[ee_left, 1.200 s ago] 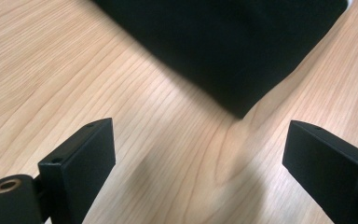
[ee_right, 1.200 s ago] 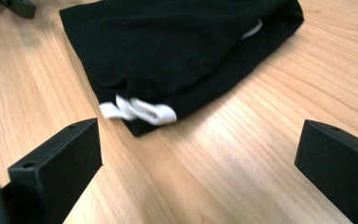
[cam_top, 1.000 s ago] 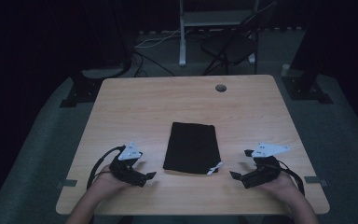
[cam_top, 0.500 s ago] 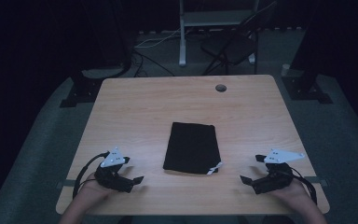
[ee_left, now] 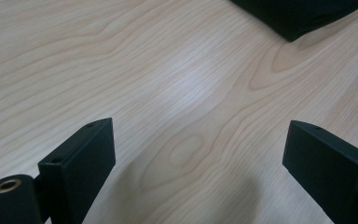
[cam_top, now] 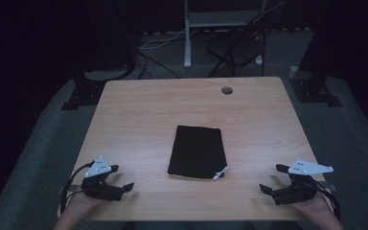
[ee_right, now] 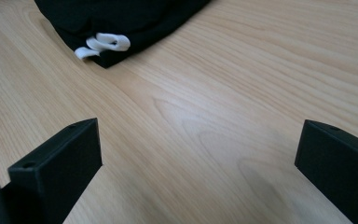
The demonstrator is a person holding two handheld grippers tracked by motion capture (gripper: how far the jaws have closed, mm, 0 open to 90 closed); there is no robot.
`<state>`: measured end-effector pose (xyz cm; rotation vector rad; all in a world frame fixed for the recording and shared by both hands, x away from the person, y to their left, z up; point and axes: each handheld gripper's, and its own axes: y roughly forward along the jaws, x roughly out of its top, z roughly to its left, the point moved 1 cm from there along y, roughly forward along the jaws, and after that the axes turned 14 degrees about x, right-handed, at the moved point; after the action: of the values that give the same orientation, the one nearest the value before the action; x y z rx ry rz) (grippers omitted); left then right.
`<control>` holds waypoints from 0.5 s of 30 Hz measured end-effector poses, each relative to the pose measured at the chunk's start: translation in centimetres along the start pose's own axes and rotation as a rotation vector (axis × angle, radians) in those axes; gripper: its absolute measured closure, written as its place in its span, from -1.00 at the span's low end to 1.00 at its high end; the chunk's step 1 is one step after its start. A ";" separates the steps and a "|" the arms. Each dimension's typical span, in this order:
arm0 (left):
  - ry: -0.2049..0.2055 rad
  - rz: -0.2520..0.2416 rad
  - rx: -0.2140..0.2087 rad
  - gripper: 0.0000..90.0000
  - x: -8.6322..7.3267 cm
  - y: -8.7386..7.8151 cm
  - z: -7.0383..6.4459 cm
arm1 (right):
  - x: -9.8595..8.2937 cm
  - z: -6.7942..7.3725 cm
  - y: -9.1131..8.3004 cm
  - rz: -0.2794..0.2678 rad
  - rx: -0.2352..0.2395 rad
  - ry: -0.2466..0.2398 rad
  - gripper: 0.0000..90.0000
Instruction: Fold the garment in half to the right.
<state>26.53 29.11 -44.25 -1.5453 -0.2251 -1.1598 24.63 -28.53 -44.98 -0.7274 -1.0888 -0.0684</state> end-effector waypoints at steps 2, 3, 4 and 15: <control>-0.009 0.002 0.013 -0.79 -0.4 -0.3 0.4 | -0.3 -0.1 -0.4 0.002 -0.014 0.004 -0.99; -0.021 0.002 0.015 -0.80 -0.6 -0.4 0.6 | -0.4 -0.2 -0.6 -0.001 -0.018 0.008 -0.99; -0.025 0.001 0.020 -0.79 -0.8 -0.6 0.8 | -0.5 -0.3 -0.9 -0.002 -0.027 0.010 -0.99; -0.103 -0.012 0.086 -0.80 -3.0 -2.3 3.5 | -2.2 -1.3 -3.7 -0.013 -0.099 0.049 -0.99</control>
<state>25.33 34.14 -44.64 -1.5305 -0.3489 -1.0670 23.15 -32.77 -45.23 -0.8035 -1.0484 -0.1512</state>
